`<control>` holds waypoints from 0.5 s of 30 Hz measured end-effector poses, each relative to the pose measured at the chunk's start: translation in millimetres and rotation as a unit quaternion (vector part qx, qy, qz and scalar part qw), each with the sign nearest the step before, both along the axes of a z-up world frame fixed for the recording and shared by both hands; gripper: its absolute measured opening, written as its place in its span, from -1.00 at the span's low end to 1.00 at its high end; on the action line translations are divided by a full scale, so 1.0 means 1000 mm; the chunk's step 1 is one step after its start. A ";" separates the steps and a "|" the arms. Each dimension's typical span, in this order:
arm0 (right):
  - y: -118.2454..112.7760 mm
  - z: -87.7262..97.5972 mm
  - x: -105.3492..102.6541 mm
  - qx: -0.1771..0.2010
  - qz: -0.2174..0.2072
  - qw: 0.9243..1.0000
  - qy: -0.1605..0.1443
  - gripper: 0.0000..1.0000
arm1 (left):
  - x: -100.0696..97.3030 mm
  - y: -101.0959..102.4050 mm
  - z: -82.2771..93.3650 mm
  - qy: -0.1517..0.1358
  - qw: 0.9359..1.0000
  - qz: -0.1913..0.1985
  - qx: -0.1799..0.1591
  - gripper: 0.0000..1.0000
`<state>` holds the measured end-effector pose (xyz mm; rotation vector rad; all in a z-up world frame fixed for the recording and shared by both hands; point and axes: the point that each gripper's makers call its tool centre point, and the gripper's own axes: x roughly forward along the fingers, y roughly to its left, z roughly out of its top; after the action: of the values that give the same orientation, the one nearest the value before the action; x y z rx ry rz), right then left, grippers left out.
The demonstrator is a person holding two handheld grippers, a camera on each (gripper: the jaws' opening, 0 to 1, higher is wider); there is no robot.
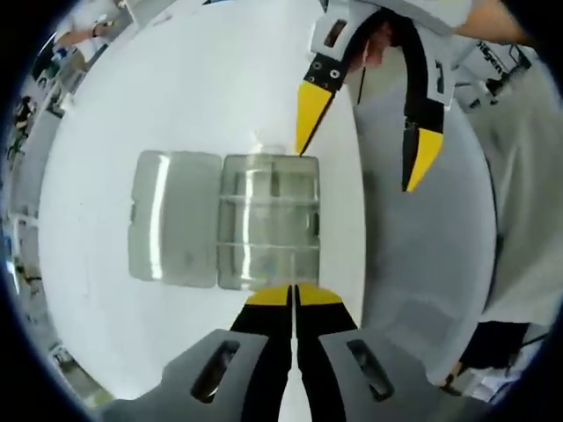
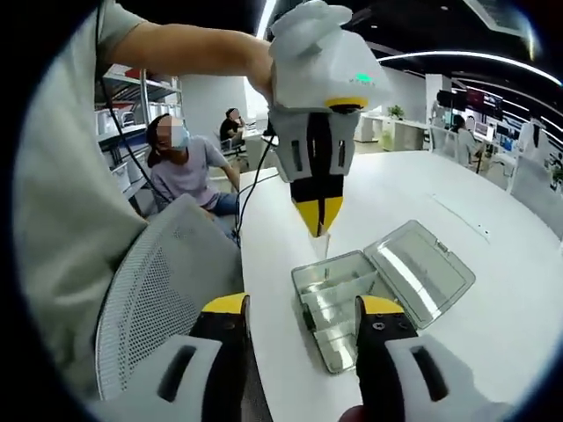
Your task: Insert the divider into the dual guide fixture by aligning both edges with the guide slots and pushing it downward to the bottom, including one-sided entry, uneven engagement, binding, and posture correction.
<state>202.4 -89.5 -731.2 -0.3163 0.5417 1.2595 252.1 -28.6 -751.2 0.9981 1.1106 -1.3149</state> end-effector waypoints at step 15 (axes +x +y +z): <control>-0.014 0.002 -0.003 0.002 -0.025 1.000 0.001 0.07 | 0.010 -0.003 -0.011 -0.005 1.000 0.004 -0.007 -1.00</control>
<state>199.6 -103.8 -729.3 -0.2963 0.5451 1.2130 262.2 -32.1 -762.3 0.9875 1.0953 -1.3097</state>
